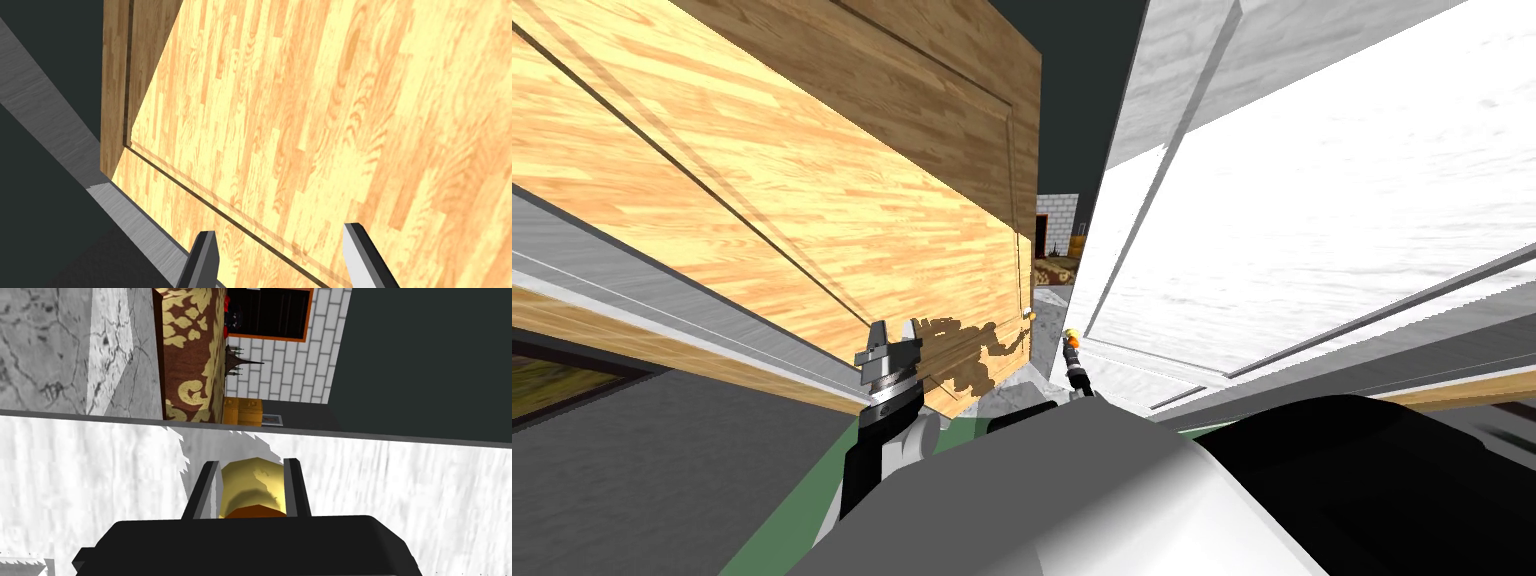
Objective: Push the door open
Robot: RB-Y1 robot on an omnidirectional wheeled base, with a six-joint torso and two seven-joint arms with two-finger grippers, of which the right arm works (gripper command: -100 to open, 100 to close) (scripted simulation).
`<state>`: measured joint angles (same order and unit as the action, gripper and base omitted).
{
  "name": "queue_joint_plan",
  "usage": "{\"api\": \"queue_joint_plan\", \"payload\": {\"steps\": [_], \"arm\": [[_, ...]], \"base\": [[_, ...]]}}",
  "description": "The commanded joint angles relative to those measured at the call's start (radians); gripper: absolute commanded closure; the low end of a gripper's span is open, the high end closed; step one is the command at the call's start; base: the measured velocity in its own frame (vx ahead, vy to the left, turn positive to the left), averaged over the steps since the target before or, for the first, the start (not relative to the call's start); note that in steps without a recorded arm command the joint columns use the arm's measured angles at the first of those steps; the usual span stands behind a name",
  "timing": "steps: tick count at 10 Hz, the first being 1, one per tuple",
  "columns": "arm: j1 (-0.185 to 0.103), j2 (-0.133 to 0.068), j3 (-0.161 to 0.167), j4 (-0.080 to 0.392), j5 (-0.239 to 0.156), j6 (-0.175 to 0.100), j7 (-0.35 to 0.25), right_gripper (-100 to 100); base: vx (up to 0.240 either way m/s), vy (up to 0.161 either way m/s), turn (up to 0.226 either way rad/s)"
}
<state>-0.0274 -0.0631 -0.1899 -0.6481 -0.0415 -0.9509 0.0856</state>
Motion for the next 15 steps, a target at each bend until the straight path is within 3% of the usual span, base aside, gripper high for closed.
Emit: {"api": "queue_joint_plan", "payload": {"steps": [1,3,4,7,8,11,12,14,15], "arm": [[0.05,-0.017,-0.025,-0.05,-0.01,0.024,0.0,100],[0.054,-0.017,-0.025,-0.048,-0.01,0.024,0.0,100],[0.054,-0.017,-0.025,-0.079,-0.01,0.024,0.0,100],[0.054,-0.017,-0.025,-0.079,-0.01,0.024,0.0,100],[0.031,0.0,0.001,-0.067,-0.028,0.021,-0.031,100],[0.022,-0.002,-0.01,-0.061,-0.084,-0.001,-0.071,100],[0.022,-0.002,-0.01,-0.061,-0.084,-0.001,-0.071,100],[0.015,-0.003,-0.019,-0.057,-0.133,-0.02,-0.106,100],[0.015,-0.003,-0.019,-0.057,-0.133,-0.02,-0.106,100]], "base": [[0.015,-0.01,-0.016],[0.001,0.008,0.007],[-0.017,0.006,-0.032],[-0.006,0.002,0.006],[0.025,-0.001,0.183],[0.036,-0.062,0.138],[0.039,-0.066,0.047],[0.03,-0.051,0.098],[0.034,-0.041,0.061]]}}
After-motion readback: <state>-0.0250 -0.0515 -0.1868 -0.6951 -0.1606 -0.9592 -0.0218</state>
